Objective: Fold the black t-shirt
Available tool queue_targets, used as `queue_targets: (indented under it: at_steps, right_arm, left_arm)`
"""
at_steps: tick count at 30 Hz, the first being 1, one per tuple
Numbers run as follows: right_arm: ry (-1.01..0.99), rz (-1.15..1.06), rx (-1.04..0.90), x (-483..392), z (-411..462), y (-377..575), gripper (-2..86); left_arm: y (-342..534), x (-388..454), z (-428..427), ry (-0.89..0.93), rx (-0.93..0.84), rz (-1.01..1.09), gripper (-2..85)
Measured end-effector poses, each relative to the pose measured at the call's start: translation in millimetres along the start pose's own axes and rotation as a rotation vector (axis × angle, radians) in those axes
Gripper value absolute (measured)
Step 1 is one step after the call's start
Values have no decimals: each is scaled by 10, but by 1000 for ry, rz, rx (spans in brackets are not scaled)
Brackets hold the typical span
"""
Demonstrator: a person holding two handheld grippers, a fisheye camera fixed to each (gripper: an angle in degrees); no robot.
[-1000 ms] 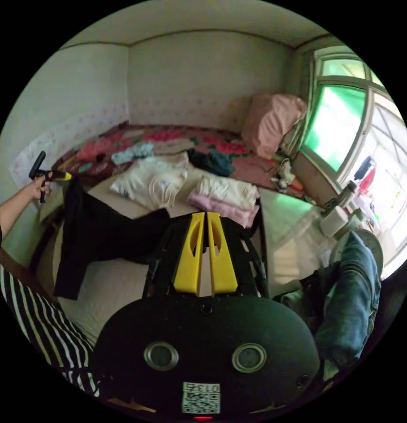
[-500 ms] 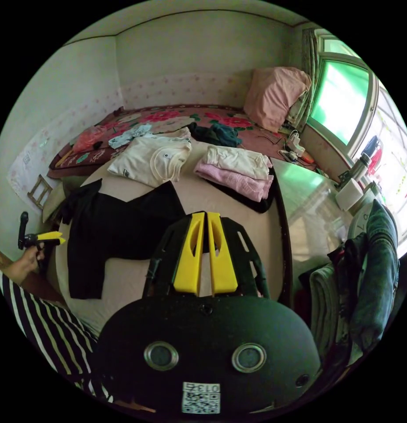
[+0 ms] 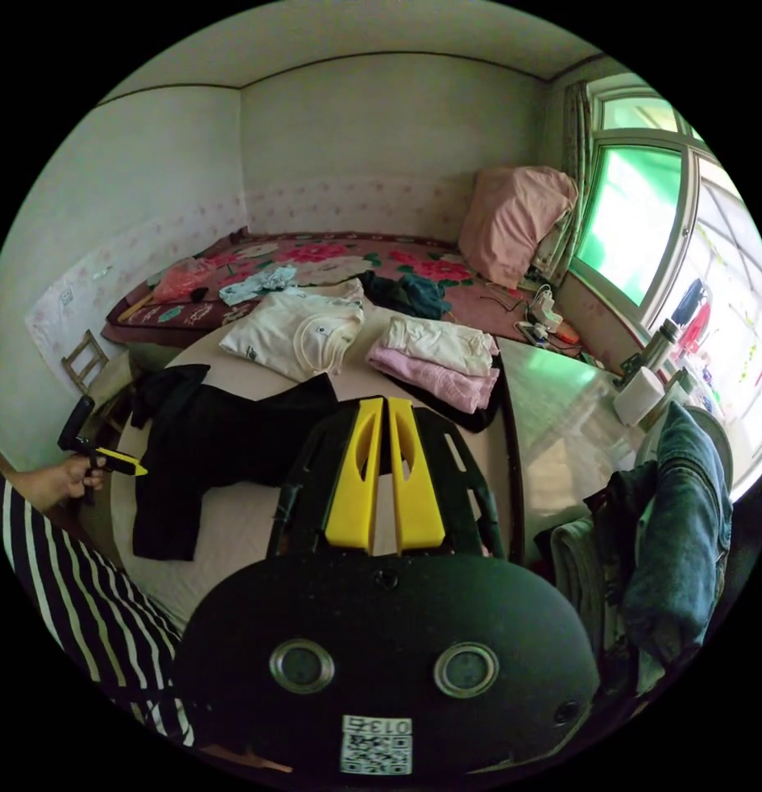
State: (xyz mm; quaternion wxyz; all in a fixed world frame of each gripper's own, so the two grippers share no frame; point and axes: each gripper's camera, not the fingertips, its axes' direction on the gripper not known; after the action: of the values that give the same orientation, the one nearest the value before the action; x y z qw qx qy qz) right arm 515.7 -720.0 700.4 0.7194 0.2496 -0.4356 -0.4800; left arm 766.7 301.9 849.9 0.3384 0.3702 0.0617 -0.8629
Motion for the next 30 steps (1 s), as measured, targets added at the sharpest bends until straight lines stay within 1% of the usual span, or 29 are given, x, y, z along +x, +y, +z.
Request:
queue_targets:
  at_steps: [2, 4, 6, 7, 8, 10, 11, 12, 13, 15, 16, 18, 20, 21, 23, 24, 25, 27, 28, 30]
  right_arm:
    - [4, -21, -7, -3, -126, 59, 7]
    - [7, -32, -7, -11, -214, 104, 7]
    - [-3, -36, 2, -10, -308, 142, 7]
    - [-8, -37, 7, -5, -365, 161, 7]
    - [-10, -39, 9, 0, -423, 174, 7]
    - [-10, -58, 17, 0, -528, 181, 7]
    - [-3, -82, 30, -2, -623, 177, 7]
    - [2, -95, 41, -2, -681, 174, 7]
    - [13, -112, 72, 11, -818, 164, 7]
    - [35, -115, 125, 64, -1072, 148, 6]
    - [49, -105, 164, 118, -1263, 148, 6]
    - [64, -88, 223, 209, -1572, 179, 6]
    - [43, -69, 318, 320, -1997, 287, 5]
    - [23, -70, 351, 341, -2101, 325, 5]
    - [-34, -52, 449, 398, -2413, 452, 5]
    - [-38, -43, 453, 406, -2447, 467, 5]
    - [-32, -35, 433, 411, -2455, 473, 5]
    - [-26, -15, 362, 422, -2336, 426, 4]
    - [-28, 5, 317, 437, -2204, 357, 2]
    - [5, -4, 286, 424, -1983, 198, 1]
  left_arm:
    - [129, -95, 65, -5, 0, -47, 88]
    - [214, -116, 115, -11, -14, -46, 84]
    - [255, -132, 145, -69, -70, -35, 43]
    - [260, -143, 136, -88, -85, -31, 38]
    - [262, -168, 103, -65, -116, 5, 31]
    - [272, -196, -156, 114, -40, 94, 24]
    - [288, -226, -460, 250, 65, 141, 20]
    - [325, -255, -825, 341, 185, 188, 18]
    - [357, -265, -1026, 376, 256, 216, 17]
    - [563, -303, -1848, 470, 541, 335, 15]
    - [632, -311, -2042, 493, 606, 369, 15]
    - [938, -343, -2686, 596, 819, 493, 14]
    - [1176, -353, -3043, 646, 930, 572, 14]
    - [1312, -329, -3214, 643, 972, 620, 14]
    - [1447, -292, -3368, 608, 999, 648, 14]
    - [1471, -296, -3402, 583, 992, 644, 15]
    - [1458, -319, -3401, 569, 982, 623, 14]
    - [1238, -545, -3287, 537, 909, 477, 14]
    - [1149, -621, -3247, 541, 889, 439, 14]
    - [744, -787, -3194, 509, 853, 348, 13]
